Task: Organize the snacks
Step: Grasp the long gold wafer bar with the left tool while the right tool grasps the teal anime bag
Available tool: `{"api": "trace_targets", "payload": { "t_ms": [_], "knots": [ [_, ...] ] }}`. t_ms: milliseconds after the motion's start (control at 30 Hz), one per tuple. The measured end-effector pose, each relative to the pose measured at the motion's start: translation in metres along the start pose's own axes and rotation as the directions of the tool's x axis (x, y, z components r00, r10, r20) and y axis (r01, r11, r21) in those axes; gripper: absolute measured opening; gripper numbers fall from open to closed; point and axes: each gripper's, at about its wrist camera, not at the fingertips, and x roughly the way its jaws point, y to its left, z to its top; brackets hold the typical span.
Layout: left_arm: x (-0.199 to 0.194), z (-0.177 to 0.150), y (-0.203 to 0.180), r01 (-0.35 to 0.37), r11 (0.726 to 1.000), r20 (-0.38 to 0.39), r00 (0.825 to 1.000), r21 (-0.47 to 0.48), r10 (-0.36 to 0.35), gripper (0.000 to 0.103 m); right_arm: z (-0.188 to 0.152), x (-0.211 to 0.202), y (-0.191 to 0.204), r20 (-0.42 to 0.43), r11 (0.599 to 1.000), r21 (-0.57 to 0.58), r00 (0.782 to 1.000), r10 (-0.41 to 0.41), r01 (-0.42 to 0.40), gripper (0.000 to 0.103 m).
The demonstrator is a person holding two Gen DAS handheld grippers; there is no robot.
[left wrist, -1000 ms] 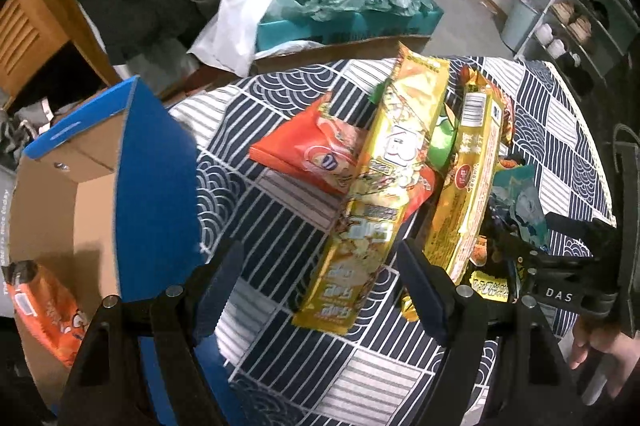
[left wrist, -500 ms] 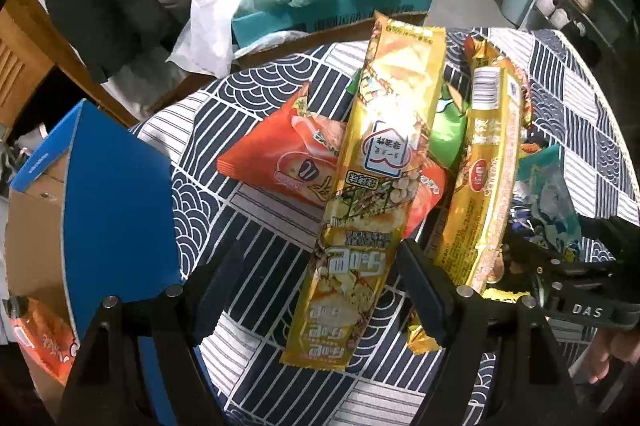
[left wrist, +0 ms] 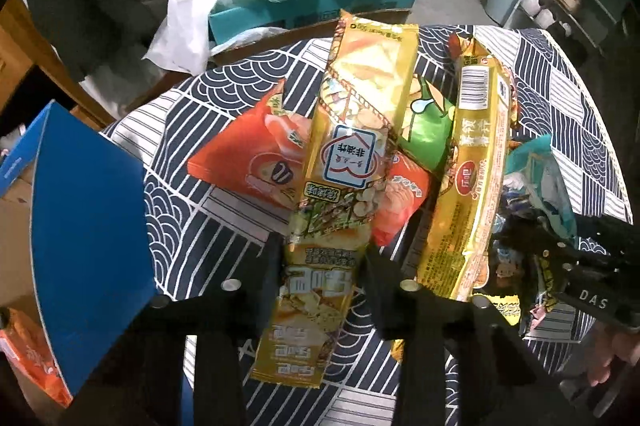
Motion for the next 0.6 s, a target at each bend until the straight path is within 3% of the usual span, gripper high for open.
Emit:
{"api": "trace_targets", "payload": {
  "t_ms": [400,600],
  "knots": [
    [-0.025,-0.012,0.009,-0.015,0.999,0.037,0.999,-0.035,0.017,0.032,-0.01,-0.045,0.015,0.079,1.0,0.014,0.997,-0.023,0.022,0.062],
    [-0.033,-0.016,0.015,0.013,0.998,0.046,0.999,-0.059,-0.01,0.032,-0.016,-0.063,0.016,0.112,1.0,0.02,0.994,-0.007,0.005,0.062]
  ]
}}
